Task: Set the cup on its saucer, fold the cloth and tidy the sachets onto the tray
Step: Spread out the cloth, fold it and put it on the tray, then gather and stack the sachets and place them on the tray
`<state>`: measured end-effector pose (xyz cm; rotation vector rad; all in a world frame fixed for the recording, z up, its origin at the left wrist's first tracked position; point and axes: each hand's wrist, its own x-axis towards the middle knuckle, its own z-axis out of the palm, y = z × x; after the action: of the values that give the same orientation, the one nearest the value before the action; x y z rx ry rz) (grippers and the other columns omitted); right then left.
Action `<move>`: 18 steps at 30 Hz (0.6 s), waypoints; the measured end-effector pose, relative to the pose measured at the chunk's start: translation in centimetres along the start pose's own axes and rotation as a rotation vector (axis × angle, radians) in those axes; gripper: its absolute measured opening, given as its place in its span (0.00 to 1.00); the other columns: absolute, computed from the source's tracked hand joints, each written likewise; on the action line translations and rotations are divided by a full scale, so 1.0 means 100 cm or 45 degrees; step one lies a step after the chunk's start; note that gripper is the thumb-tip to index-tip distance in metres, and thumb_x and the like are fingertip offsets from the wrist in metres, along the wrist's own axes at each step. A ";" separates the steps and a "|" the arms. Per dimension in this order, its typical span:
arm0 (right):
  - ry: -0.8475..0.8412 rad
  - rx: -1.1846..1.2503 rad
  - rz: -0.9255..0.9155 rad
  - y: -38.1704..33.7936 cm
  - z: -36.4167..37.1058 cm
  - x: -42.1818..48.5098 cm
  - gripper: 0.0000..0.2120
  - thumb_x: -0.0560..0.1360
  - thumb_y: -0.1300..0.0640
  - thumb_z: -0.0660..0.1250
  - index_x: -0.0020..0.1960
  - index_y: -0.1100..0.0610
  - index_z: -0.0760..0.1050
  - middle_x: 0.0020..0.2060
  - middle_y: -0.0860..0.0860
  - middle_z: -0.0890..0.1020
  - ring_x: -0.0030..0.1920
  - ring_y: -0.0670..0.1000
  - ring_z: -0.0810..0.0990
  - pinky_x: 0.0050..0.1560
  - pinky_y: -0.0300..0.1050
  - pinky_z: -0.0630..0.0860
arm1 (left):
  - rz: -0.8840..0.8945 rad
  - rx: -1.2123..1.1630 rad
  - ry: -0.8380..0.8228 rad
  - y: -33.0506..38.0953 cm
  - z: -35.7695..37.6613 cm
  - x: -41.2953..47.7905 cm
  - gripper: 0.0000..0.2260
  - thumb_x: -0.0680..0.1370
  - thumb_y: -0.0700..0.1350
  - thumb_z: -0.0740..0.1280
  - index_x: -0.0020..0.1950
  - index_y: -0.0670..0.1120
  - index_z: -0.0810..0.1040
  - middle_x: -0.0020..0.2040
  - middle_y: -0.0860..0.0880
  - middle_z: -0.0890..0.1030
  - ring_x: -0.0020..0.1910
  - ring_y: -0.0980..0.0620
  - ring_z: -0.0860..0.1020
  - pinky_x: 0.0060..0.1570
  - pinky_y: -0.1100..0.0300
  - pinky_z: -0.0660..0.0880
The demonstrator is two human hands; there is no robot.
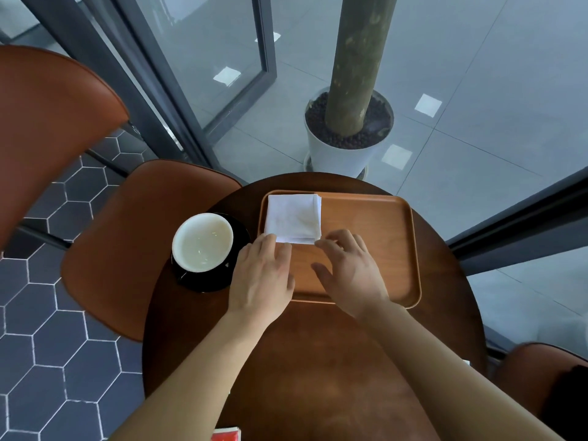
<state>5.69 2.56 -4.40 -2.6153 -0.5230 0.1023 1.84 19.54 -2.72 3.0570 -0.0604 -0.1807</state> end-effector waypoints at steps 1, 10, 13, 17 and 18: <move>-0.002 -0.009 -0.007 0.000 -0.001 -0.002 0.18 0.76 0.52 0.71 0.64 0.54 0.77 0.61 0.52 0.77 0.59 0.56 0.75 0.57 0.51 0.79 | -0.017 0.003 -0.005 0.002 -0.001 -0.004 0.20 0.76 0.49 0.69 0.66 0.46 0.74 0.66 0.43 0.75 0.68 0.43 0.73 0.66 0.46 0.73; -0.054 -0.055 -0.060 0.002 -0.013 -0.034 0.18 0.76 0.51 0.71 0.65 0.53 0.76 0.61 0.52 0.77 0.59 0.57 0.75 0.56 0.53 0.79 | -0.126 0.023 0.002 0.013 -0.007 -0.044 0.20 0.74 0.48 0.71 0.64 0.44 0.76 0.63 0.40 0.78 0.66 0.40 0.75 0.65 0.43 0.74; -0.049 -0.069 -0.055 -0.001 -0.015 -0.050 0.18 0.76 0.52 0.71 0.64 0.54 0.77 0.61 0.53 0.78 0.59 0.58 0.76 0.55 0.54 0.80 | -0.092 0.008 0.016 0.016 -0.006 -0.058 0.19 0.75 0.48 0.69 0.65 0.44 0.76 0.62 0.41 0.78 0.65 0.41 0.75 0.64 0.44 0.73; -0.013 -0.056 0.006 -0.009 -0.012 -0.073 0.17 0.73 0.54 0.72 0.61 0.56 0.79 0.57 0.54 0.79 0.55 0.60 0.77 0.52 0.56 0.79 | -0.052 0.002 0.028 0.010 -0.004 -0.075 0.18 0.75 0.47 0.68 0.63 0.44 0.77 0.58 0.42 0.78 0.62 0.41 0.77 0.62 0.45 0.74; -0.010 -0.061 0.022 -0.013 -0.011 -0.079 0.17 0.73 0.54 0.72 0.61 0.56 0.79 0.57 0.55 0.80 0.54 0.61 0.77 0.52 0.56 0.79 | -0.050 -0.001 0.036 0.007 -0.003 -0.082 0.17 0.75 0.47 0.69 0.62 0.44 0.78 0.57 0.42 0.79 0.60 0.42 0.77 0.59 0.46 0.75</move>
<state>-1.89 0.16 -3.00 -2.6674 -0.5116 0.1074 -6.26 19.22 -1.37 3.0609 0.0013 -0.1396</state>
